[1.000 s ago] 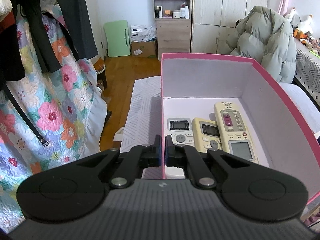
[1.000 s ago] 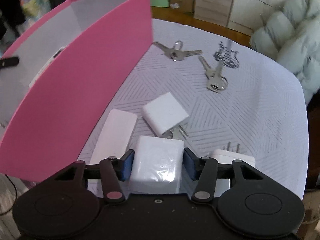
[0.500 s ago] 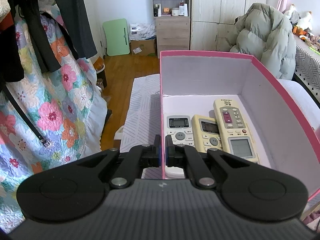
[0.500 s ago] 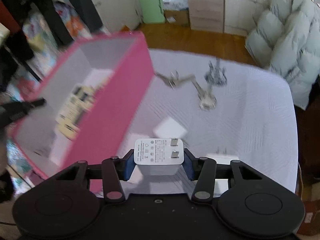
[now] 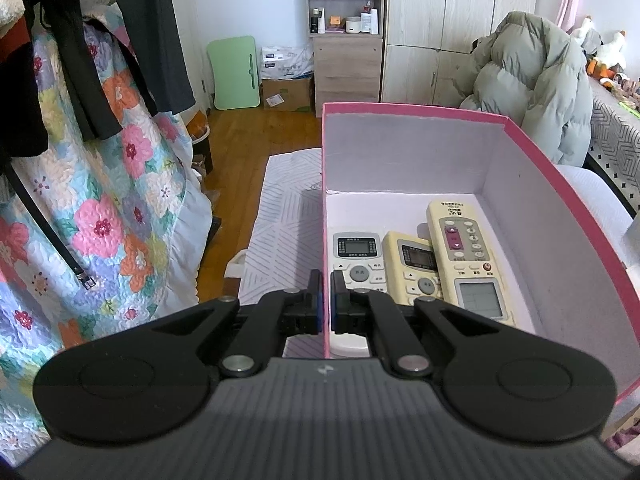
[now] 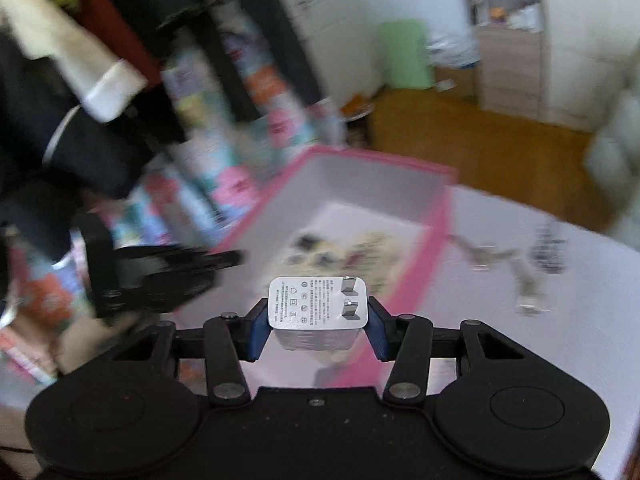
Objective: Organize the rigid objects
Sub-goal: 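Carry the white plug charger into the pink box and lower it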
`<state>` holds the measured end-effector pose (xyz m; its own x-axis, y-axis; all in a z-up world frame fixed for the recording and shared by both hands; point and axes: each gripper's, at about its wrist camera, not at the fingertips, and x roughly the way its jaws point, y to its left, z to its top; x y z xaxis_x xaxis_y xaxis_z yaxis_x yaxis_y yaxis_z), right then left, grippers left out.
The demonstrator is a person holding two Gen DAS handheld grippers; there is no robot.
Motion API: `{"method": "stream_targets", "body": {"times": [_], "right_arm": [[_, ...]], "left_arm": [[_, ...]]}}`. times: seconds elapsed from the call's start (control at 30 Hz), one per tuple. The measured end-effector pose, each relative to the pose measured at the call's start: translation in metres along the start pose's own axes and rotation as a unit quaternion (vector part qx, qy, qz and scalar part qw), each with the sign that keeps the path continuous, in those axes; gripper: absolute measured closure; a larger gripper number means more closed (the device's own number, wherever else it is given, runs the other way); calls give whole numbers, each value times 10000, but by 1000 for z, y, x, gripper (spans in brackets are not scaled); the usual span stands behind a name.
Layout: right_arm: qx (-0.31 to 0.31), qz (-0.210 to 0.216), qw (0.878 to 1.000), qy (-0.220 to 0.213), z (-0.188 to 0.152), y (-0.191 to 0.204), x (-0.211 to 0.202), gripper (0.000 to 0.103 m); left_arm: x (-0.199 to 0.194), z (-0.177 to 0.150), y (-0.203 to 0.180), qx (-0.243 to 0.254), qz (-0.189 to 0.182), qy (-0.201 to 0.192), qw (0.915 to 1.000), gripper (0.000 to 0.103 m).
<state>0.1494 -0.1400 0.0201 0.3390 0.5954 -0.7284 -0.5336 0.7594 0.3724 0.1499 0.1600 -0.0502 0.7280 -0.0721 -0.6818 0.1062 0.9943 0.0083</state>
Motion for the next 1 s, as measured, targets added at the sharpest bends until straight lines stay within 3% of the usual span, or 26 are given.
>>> {"method": "stream_targets", "body": {"times": [0.1,0.2,0.37,0.5,0.67,0.8,0.93,1.0], "right_arm": [[-249,107,9981,552,8,15,44,49],[-766,-244,9906,1105,11,29,93,49],[-250,-43,9854,1684,22,17,142,49],[694,270,9820,1735,34,-6,158,49],[1422,428,9786,1425,53,-22,171,49],[1904,535,9698,1431,55,-32,184,46],[2399,1049,9544,1433,50,-41,185,44],[2341,1167,9565,1288,51,-41,175,44]], "left_arm": [[0,0,0,-9,-13,-2,10000,100],[0,1,0,13,9,-4,10000,100],[1,1,0,-10,-47,-10,10000,100],[1,0,1,-31,-88,-17,10000,100],[1,0,-1,9,-61,-32,10000,100],[0,-1,-2,26,-62,-39,10000,100],[-1,-1,2,-4,-101,-42,9999,100],[-1,-2,2,-2,-117,-49,9999,100]]}}
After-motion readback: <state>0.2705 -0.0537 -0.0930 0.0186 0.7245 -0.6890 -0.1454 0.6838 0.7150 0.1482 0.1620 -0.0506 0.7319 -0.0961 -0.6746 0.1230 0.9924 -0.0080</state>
